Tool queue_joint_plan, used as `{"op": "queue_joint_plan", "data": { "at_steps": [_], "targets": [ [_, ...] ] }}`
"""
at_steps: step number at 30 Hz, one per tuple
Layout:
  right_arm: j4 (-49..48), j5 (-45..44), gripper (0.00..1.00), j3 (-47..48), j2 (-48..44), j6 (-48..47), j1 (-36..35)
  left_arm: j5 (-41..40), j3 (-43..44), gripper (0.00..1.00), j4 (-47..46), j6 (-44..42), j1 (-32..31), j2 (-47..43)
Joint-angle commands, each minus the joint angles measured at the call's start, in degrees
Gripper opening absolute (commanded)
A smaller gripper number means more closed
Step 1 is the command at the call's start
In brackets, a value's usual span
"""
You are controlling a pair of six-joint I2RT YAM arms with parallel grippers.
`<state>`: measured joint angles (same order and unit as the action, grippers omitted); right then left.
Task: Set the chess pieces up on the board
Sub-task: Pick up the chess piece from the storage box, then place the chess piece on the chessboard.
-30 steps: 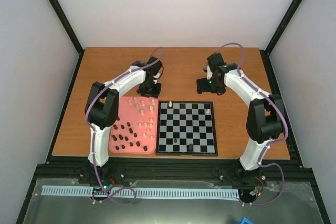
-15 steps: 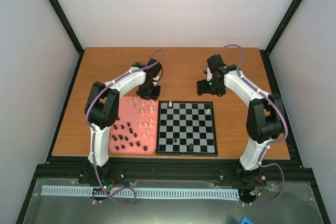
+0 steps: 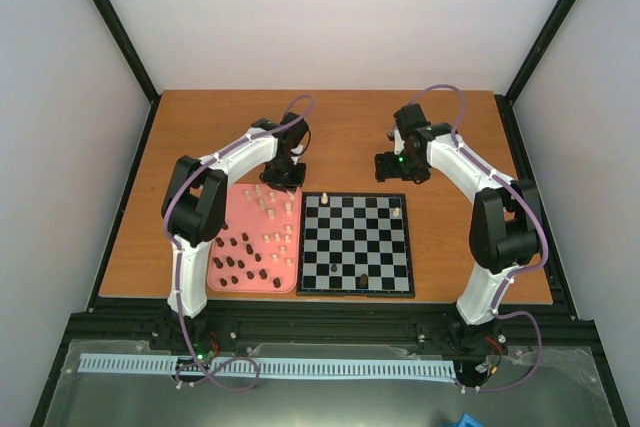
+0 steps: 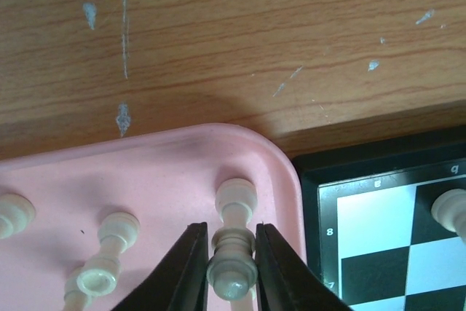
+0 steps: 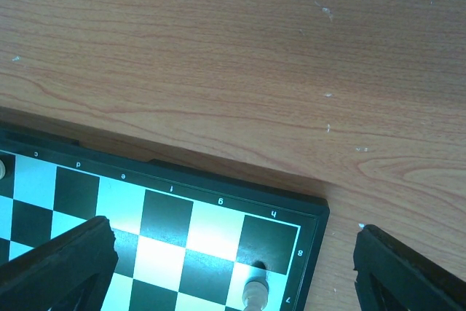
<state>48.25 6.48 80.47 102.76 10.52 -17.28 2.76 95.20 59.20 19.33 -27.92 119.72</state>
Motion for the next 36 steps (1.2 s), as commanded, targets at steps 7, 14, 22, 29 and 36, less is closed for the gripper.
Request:
{"op": "queue_joint_plan", "data": {
  "at_steps": [7,14,22,29,36],
  "targets": [
    [0.6,-0.2,0.88,0.2,-1.3,-0.1,0.4,1.4,1.7,0.09,1.5,0.0,-0.5,0.3],
    [0.5,-0.3,0.88,0.5,-1.6,0.2,0.4,0.1,7.6,0.03,5.5,-0.1,-0.5,-0.7],
    [0.7,-2.2,0.88,0.6,-2.6,0.9,0.8,0.5,15.6,0.02,10.8,-1.1,-1.4,-0.9],
    [0.8,-1.9,0.88,0.0,-2.6,1.9,3.1,0.4,23.2,0.03,13.7,-3.4,-7.6,1.8],
    [0.4,-1.9,0.88,-1.7,-3.7,2.1,3.1,-0.6,30.7,0.03,14.3,-3.9,-11.0,4.8]
  ]
}}
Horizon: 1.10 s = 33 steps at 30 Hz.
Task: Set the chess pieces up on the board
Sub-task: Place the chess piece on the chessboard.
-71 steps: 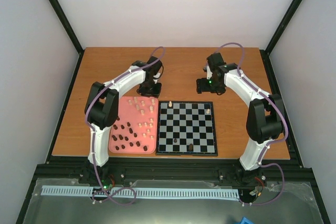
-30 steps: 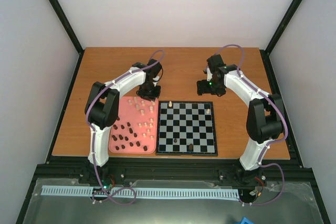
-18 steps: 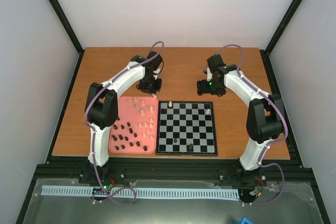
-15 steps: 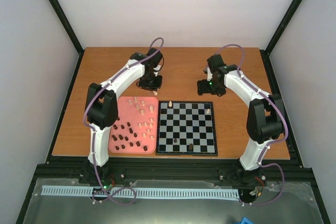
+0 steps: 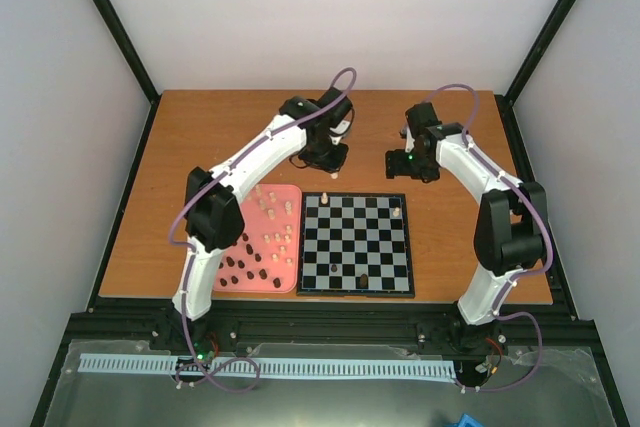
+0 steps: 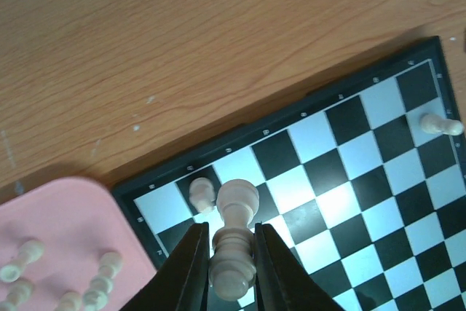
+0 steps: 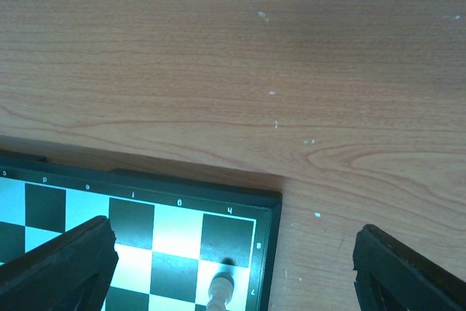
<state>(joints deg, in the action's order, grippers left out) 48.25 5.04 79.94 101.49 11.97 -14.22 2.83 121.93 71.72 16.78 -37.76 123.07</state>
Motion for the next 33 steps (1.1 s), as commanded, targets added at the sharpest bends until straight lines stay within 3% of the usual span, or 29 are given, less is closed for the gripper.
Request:
{"op": "queue_joint_plan", "data": {
  "at_steps": [1,12,33],
  "targets": [
    [0.4,-0.5,0.88,-1.5,-2.6,0.7,0.1,-0.4,4.4,0.03,1.2,-1.3,-1.4,1.6],
    [0.3,-1.5,0.89,-2.3,-3.7,0.1,2.9,-5.1,8.4,0.03,-0.5,-4.1,-7.1,7.8],
    [0.1,-0.5,0.89,-3.0,-3.2,-0.5,4.1,-5.7,7.0,0.07,-0.5,-5.2,-7.5,12.6]
  ]
}}
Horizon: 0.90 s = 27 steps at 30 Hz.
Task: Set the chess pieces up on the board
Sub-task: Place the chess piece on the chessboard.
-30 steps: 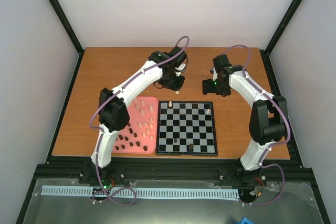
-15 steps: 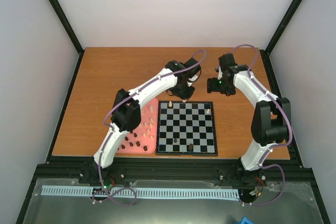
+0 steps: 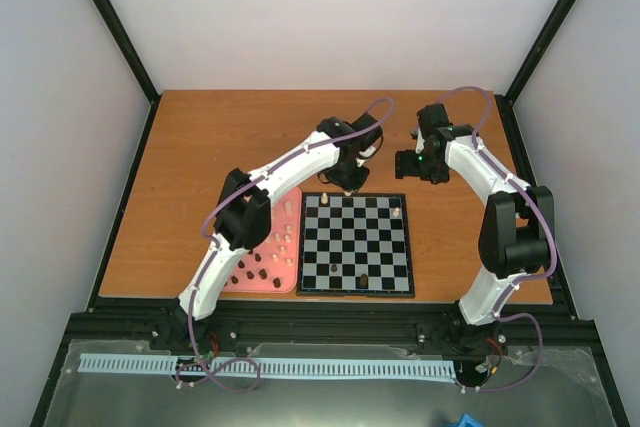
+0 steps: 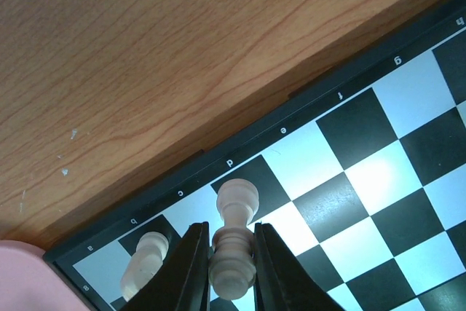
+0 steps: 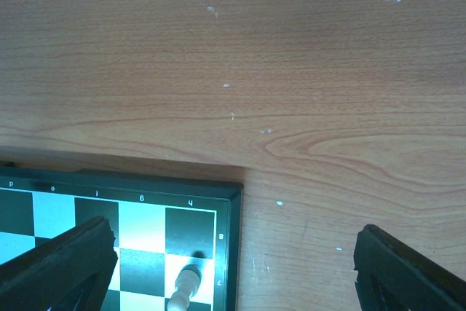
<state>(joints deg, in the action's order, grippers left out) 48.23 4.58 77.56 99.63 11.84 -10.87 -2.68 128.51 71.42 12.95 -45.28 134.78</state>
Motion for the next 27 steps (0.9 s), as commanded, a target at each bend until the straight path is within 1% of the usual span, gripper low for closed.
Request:
{"op": "queue_joint_plan", "data": {
  "at_steps": [1,5,12,16,27],
  "targets": [
    [0.0,0.0,0.89,-0.8,-1.4,-0.3,0.8,-0.4,0.0,0.07,-0.2,-1.4,0.0,1.0],
    [-0.1,0.2,0.89,-1.0,-1.2,-0.4,0.9,-1.2,-0.1,0.07,0.0,-1.6,0.0,1.3],
    [-0.1,0.3,0.89,-1.1,-1.2,-0.5,1.0,0.8,0.2,0.08,-0.2,-1.4,0.0,2.3],
    [-0.2,0.3,0.89,-1.4,-1.3,-0.5,1.1,0.7,0.1,0.10,-0.2,-1.5,0.0,2.5],
    [-0.3,0.4,0.89,-2.4,-1.6,-0.6,1.5,1.6,-0.1,0.11,0.0,-1.5,-0.1,3.0]
  ]
}}
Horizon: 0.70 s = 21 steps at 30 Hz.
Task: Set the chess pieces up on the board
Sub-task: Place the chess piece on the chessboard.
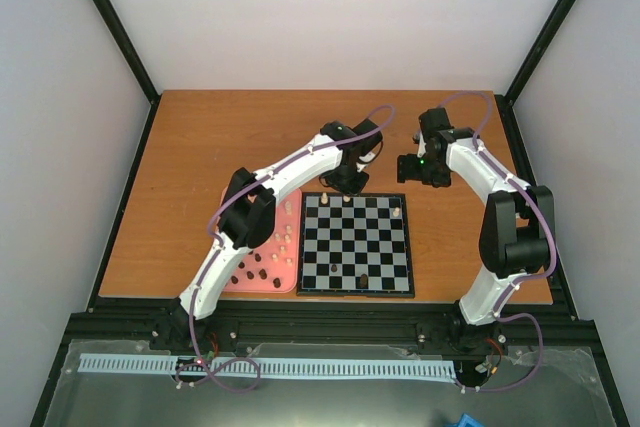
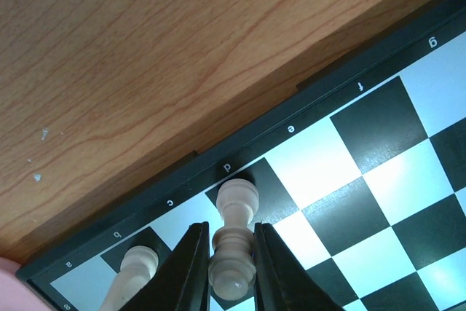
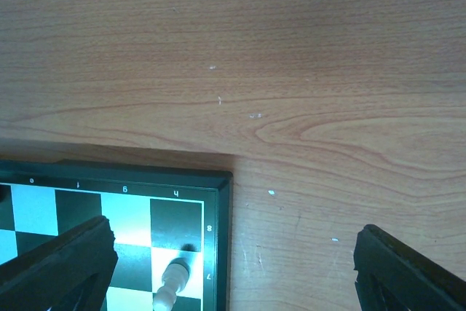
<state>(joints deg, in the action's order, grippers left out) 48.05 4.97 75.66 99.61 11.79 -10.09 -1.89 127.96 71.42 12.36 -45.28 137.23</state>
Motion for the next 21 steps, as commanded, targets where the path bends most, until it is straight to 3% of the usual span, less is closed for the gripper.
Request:
{"op": "queue_joint_plan", "data": {
  "at_steps": [1,15,21],
  "targets": [
    [-0.2,0.0,0.89,-0.6,-1.6,-0.5,0.7,1.0,0.3,0.11,0.0,-1.1,-0.1,0.6],
    [-0.3,0.4,0.89,-1.1,-1.5,-0.6,0.9,0.9,0.5,0.19,0.0,-1.1,0.0,1.2],
    [-0.3,0.9,0.90,-0.9,-1.5,-0.8,0.9,1.5,0.6,0.30,-0.4,-1.2,-0.1,0.8]
  ]
}}
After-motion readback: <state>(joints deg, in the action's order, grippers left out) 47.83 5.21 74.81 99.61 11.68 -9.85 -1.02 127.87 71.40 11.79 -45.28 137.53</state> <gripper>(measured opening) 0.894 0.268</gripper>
